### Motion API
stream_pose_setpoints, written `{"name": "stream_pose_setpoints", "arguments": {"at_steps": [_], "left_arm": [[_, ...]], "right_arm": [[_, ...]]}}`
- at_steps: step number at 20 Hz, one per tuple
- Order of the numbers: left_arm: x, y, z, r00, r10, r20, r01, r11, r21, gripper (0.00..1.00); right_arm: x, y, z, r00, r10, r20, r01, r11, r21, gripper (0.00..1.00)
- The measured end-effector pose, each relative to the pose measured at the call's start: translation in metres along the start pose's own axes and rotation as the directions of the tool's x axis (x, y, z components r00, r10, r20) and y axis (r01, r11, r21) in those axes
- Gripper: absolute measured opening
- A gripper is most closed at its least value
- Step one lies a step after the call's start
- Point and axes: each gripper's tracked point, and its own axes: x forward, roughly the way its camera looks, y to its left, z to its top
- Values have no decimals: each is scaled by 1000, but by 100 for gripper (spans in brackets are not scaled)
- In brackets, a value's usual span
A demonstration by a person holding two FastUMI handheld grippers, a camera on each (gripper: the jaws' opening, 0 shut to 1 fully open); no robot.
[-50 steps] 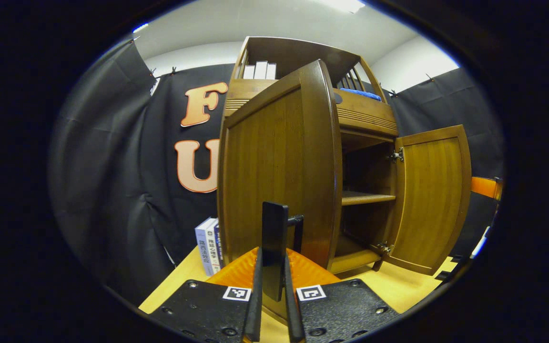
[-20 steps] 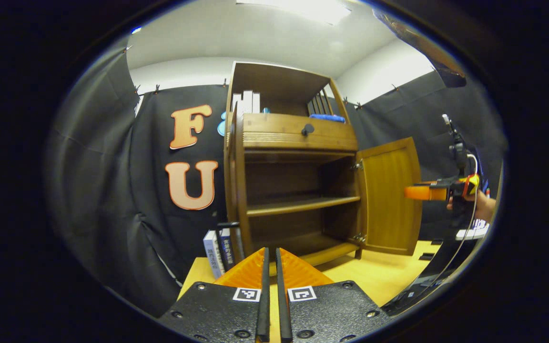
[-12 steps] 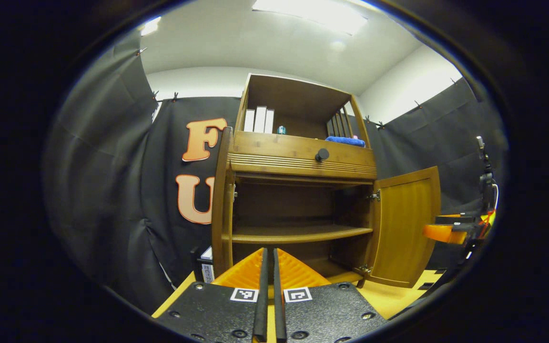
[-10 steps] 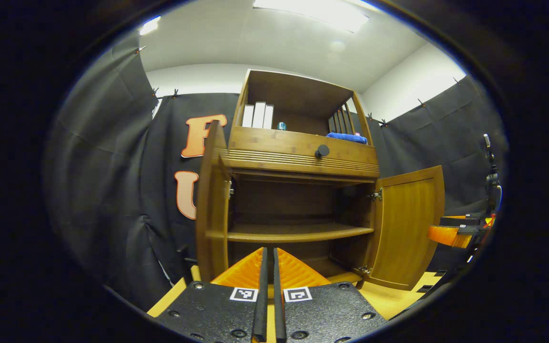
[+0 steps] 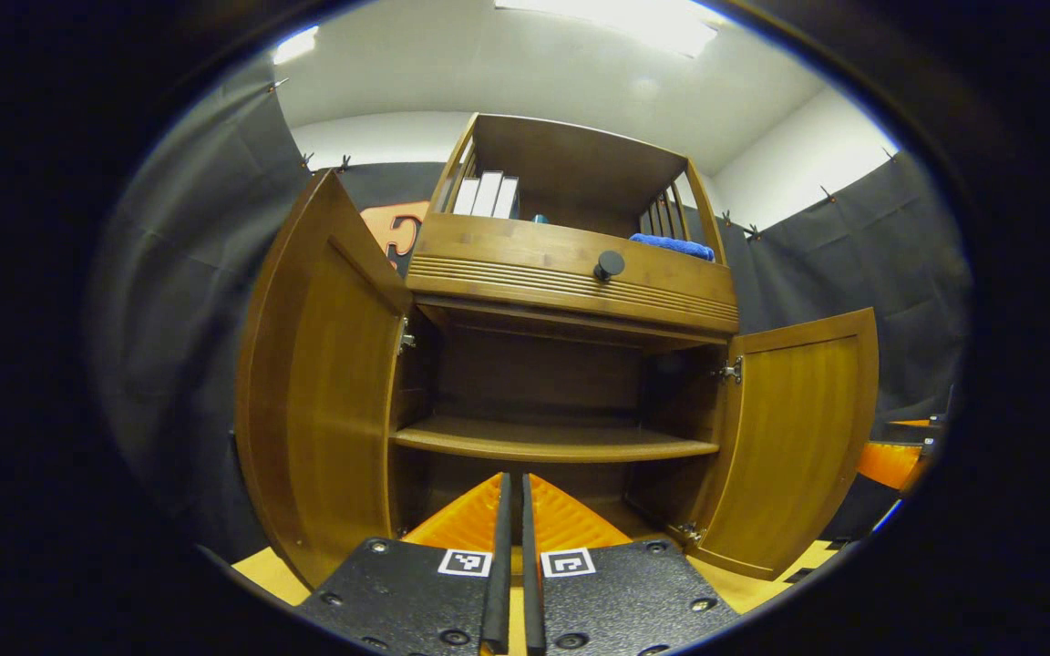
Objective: Open the right door of the double-door shoe cabinet with the right hand, and open the left door with the left hand.
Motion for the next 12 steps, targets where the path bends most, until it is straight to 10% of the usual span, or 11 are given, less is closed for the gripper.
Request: {"name": "stream_pose_setpoints", "arguments": {"at_steps": [3,7,8,9,10,12], "left_arm": [[1,-1,-4,999,37,3,-37,999,2,7],[1,2,0,996,85,28,-85,996,28,34],[1,1,-2,996,83,23,-84,996,39,55],[0,2,-4,996,87,16,-88,995,44,51],[0,3,-6,996,87,12,-87,995,38,75],[-3,3,-9,997,82,1,-82,997,9,69]], "right_arm": [[-4,-7,0,1000,-13,4,13,1000,-2,99],[-7,-13,0,1000,-27,4,27,1000,14,99],[-8,-14,-1,1000,-29,4,29,999,17,99],[-9,-15,-1,1000,-30,5,30,999,20,99],[-9,-16,-2,999,-32,6,32,999,20,99],[-9,-19,-2,999,-36,6,36,999,23,99]]}}
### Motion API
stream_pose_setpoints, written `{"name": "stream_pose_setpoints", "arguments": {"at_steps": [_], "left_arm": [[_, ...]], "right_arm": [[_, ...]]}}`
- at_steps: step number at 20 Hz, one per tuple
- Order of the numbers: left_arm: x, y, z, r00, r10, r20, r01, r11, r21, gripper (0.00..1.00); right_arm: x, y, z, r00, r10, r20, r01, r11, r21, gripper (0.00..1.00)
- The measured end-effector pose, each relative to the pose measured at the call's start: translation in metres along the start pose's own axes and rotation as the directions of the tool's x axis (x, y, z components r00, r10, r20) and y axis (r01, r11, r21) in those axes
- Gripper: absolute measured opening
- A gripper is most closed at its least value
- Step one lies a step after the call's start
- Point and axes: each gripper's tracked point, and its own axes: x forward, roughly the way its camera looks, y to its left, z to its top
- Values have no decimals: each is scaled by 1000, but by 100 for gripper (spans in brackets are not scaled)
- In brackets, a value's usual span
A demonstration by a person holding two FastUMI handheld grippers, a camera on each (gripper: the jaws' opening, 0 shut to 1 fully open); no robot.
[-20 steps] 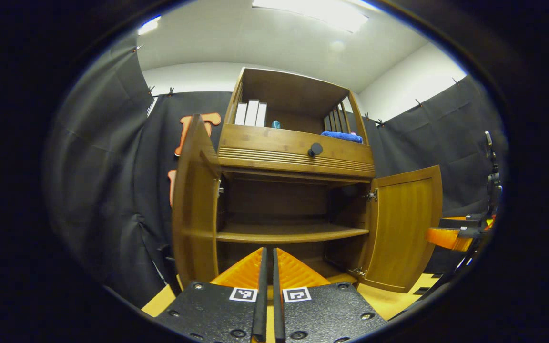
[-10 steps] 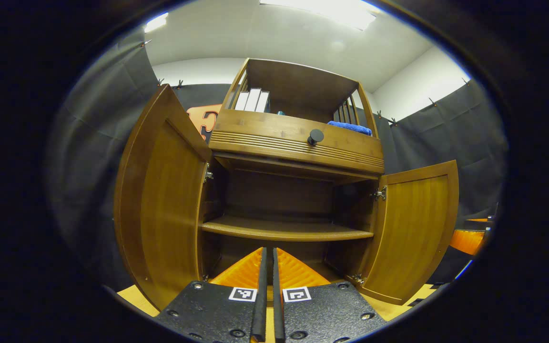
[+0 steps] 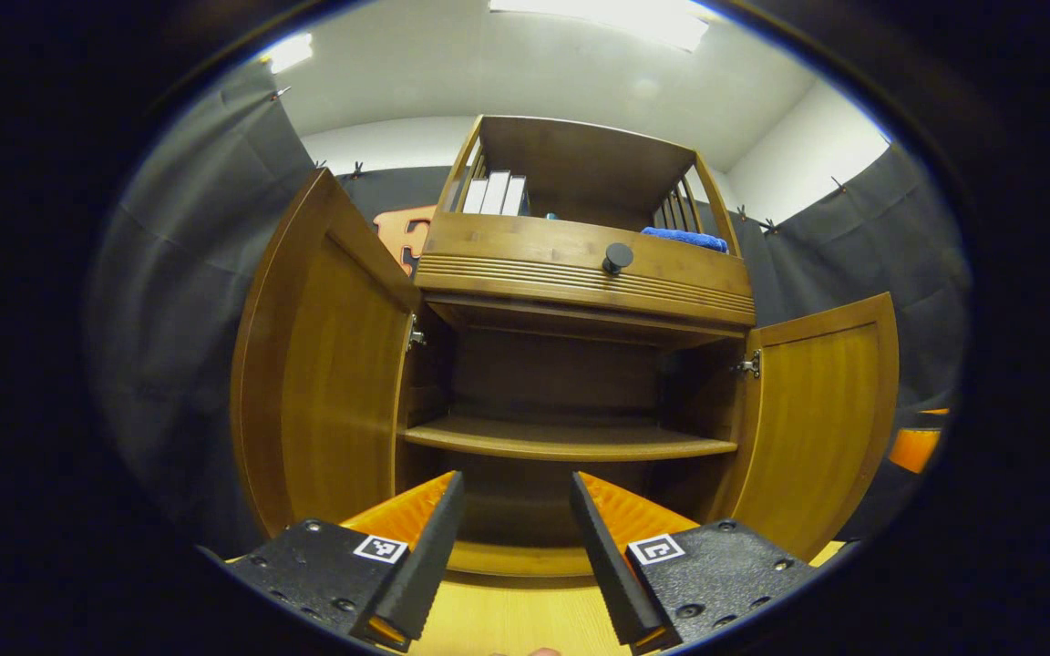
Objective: Open the right door of the double-door shoe cabinet with the right hand, and open the left door with the left hand.
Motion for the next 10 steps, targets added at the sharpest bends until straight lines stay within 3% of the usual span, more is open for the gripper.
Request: {"name": "stream_pose_setpoints", "arguments": {"at_steps": [1,3,5,10], "left_arm": [[-1,3,-1,1000,5,-4,-5,1000,-13,70],[-5,7,-1,1000,18,-9,-18,1000,-21,81],[-6,16,-1,999,48,-5,-48,999,-15,98],[-10,25,4,997,71,12,-71,997,-9,92]], "right_arm": [[0,-1,0,1000,-2,0,2,1000,2,99],[0,-3,0,1000,-5,-1,5,1000,6,99],[-1,-5,0,1000,-7,-2,7,1000,7,99],[-2,-10,0,1000,-19,-1,19,1000,9,99]]}}
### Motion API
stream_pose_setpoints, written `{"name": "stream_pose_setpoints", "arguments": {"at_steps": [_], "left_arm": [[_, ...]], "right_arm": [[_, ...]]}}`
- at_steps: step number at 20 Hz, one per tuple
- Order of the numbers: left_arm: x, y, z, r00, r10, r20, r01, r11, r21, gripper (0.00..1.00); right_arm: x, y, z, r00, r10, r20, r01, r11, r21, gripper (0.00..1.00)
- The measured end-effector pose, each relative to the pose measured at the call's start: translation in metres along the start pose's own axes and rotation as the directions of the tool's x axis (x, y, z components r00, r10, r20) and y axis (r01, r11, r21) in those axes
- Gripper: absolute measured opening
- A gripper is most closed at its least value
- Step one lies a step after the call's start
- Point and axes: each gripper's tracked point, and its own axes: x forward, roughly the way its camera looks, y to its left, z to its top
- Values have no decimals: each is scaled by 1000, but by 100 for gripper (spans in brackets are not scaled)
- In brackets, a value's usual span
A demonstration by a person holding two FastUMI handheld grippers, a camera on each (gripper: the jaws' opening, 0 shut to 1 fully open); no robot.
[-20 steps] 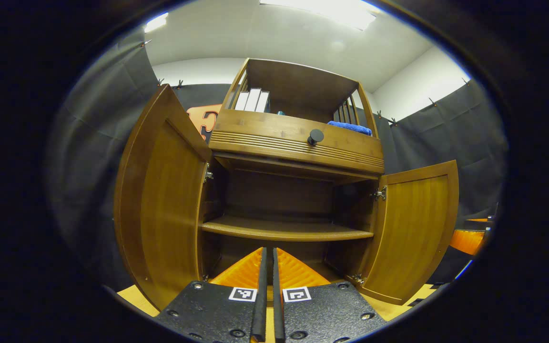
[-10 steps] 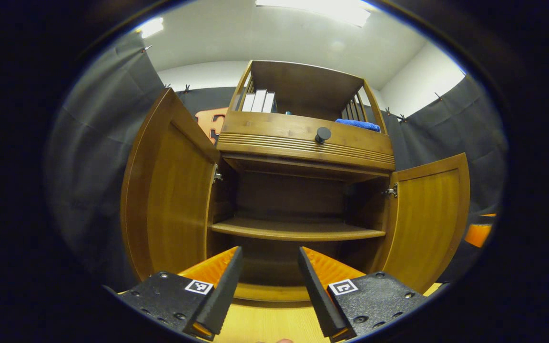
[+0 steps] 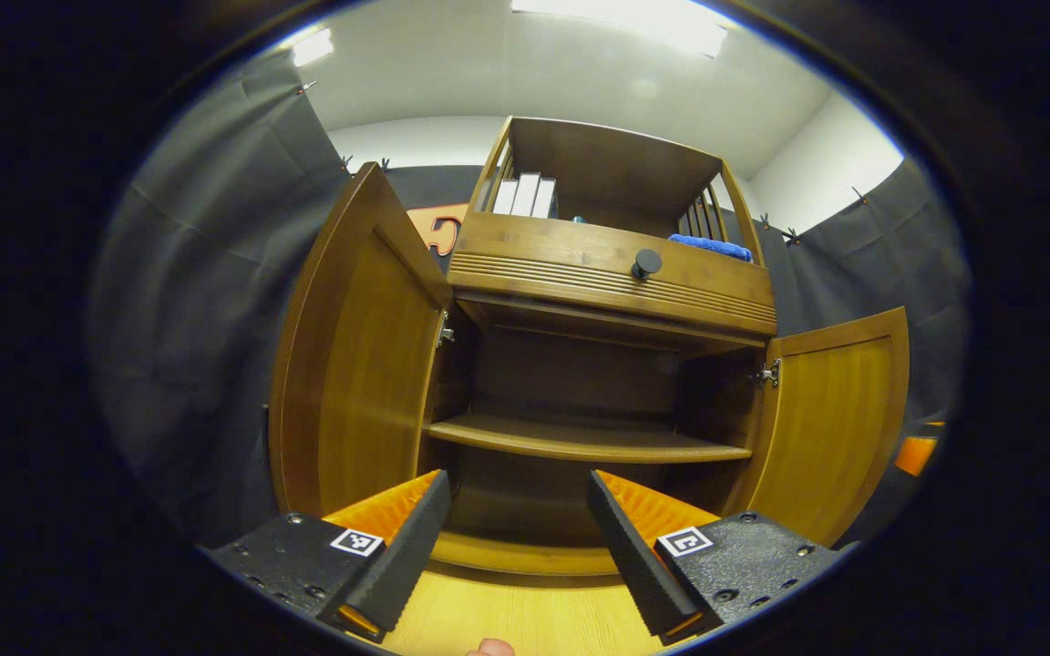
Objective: Open the right door of the double-door shoe cabinet with the right hand, and open the left door with the left hand.
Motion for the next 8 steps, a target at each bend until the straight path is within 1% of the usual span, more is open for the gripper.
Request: {"name": "stream_pose_setpoints", "arguments": {"at_steps": [2,3,4,7,8], "left_arm": [[0,4,3,1000,11,9,-11,1000,18,92],[-1,6,3,1000,15,13,-15,1000,25,95],[-1,6,4,1000,16,16,-17,1000,25,95],[-2,4,3,1000,2,13,-2,1000,21,95],[-1,3,2,1000,-3,9,3,1000,22,92]], "right_arm": [[0,0,0,1000,1,-3,-1,1000,1,99],[-1,0,0,1000,1,-4,-1,1000,0,99],[-1,1,-1,1000,1,-4,-1,1000,-1,99],[-1,3,1,1000,4,-2,-4,1000,-5,99],[-1,3,1,1000,5,-3,-5,1000,-6,94]]}}
